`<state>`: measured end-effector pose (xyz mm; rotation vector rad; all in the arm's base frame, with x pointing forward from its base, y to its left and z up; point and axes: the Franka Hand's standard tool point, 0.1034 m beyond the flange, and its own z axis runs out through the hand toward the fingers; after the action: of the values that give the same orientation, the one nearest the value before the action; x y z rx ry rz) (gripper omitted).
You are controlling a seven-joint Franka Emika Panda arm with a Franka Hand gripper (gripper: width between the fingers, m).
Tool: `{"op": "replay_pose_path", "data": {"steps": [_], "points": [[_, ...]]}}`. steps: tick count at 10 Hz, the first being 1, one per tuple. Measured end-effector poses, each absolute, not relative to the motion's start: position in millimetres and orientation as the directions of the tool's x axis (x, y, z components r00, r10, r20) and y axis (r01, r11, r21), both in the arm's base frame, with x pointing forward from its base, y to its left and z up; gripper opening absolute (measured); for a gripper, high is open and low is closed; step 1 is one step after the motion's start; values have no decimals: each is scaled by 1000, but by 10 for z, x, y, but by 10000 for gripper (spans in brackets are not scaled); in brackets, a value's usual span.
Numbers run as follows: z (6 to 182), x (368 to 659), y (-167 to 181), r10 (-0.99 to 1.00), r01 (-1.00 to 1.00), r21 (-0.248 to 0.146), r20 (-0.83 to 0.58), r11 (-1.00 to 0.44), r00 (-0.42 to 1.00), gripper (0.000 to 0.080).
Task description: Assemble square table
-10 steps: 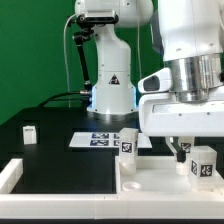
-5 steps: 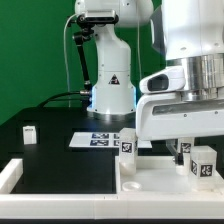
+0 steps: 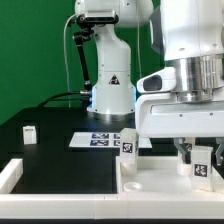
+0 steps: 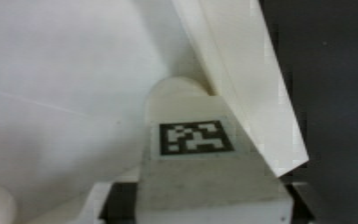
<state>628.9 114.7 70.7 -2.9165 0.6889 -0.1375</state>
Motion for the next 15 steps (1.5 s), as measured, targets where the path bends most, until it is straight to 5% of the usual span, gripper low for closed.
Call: {"op": "replay_pose_path", "data": {"steps": [2, 4, 7, 9, 10, 11, 12, 15], "points": [[700, 6295, 1131, -729, -722, -162, -21, -673, 684, 290], [682, 6278, 1166, -970, -978, -133, -157, -163, 184, 291], [679, 6272, 1189, -978, -992, -95, -201, 81, -61, 291], [673, 6264, 1191, -982, -993, -113, -179, -36, 56, 362], [666, 6249, 1223, -968, -972, -128, -136, -195, 212, 520], [647, 6233, 1279, -912, -911, -133, -75, -391, 403, 520], [625, 6227, 1339, -837, -832, -147, -41, -535, 546, 623], [624, 6232, 1309, -714, -707, -152, -11, -691, 700, 645]]}}
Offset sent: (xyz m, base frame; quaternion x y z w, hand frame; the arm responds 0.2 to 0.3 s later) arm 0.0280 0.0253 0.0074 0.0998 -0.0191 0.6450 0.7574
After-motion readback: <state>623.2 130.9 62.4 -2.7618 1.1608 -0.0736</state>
